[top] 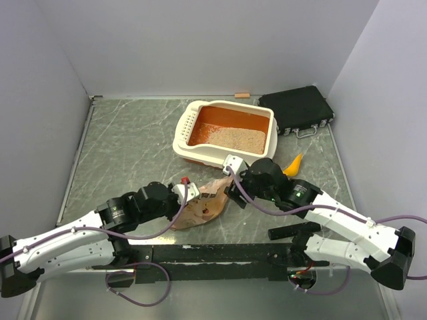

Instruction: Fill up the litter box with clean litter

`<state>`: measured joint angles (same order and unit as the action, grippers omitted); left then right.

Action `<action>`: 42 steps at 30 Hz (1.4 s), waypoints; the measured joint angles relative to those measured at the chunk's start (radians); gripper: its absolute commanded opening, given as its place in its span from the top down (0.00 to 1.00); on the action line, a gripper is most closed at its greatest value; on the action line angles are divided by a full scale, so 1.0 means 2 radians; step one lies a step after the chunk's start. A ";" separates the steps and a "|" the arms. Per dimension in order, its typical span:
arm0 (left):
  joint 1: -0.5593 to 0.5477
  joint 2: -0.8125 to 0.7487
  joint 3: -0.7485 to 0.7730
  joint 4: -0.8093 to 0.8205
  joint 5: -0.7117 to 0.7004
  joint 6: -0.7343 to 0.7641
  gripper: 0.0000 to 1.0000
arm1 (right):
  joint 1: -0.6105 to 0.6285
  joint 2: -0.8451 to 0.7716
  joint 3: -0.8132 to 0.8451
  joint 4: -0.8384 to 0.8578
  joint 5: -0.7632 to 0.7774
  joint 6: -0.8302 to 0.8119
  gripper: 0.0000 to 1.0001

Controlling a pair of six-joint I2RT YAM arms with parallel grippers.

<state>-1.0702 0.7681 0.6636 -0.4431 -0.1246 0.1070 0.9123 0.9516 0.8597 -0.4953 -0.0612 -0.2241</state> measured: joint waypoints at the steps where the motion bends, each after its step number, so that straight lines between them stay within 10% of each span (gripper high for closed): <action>1: 0.000 -0.005 -0.005 0.000 0.000 0.002 0.99 | -0.001 0.001 0.000 0.000 0.000 -0.015 0.24; 15: 0.000 -0.068 -0.036 -0.001 0.006 -0.002 0.99 | -0.001 -0.058 -0.081 0.085 -0.090 -0.239 0.13; 42: 0.000 -0.068 -0.037 -0.002 0.003 -0.013 0.99 | 0.005 0.041 -0.079 0.166 -0.131 -0.267 0.15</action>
<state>-1.0702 0.6315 0.5900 -0.4473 -0.1181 0.0818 0.9222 1.0340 0.7013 -0.1635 -0.3241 -0.7582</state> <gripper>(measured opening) 0.033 0.858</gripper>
